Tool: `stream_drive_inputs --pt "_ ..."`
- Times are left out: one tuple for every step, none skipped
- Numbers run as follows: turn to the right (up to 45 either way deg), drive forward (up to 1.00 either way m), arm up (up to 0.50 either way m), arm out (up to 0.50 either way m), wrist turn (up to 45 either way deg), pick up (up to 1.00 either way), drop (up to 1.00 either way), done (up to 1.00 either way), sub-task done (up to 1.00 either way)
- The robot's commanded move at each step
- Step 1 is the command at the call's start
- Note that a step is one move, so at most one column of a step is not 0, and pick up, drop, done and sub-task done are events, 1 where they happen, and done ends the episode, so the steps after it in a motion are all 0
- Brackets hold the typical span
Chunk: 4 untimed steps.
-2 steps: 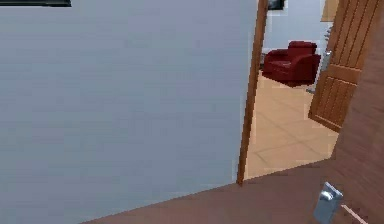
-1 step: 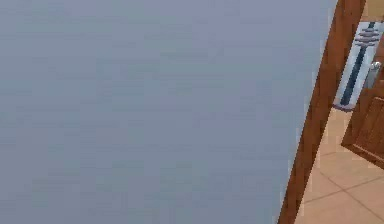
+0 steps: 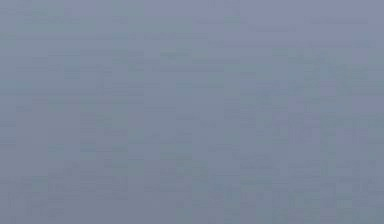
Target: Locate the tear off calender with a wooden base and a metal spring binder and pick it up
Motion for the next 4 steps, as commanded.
stream_drive_inputs --pt "0.0 0.05 0.0 0.0 0.0 0.0 0.0 0.0 0.0" --pt "45.0 0.0 0.0 0.0 0.0 0.0 0.0 0.0 0.0" --pt "45.0 0.0 0.0 0.0 0.0 0.0 0.0 0.0 0.0" --pt "3.0 0.0 0.0 0.0 0.0 0.0 0.0 0.0 0.0"
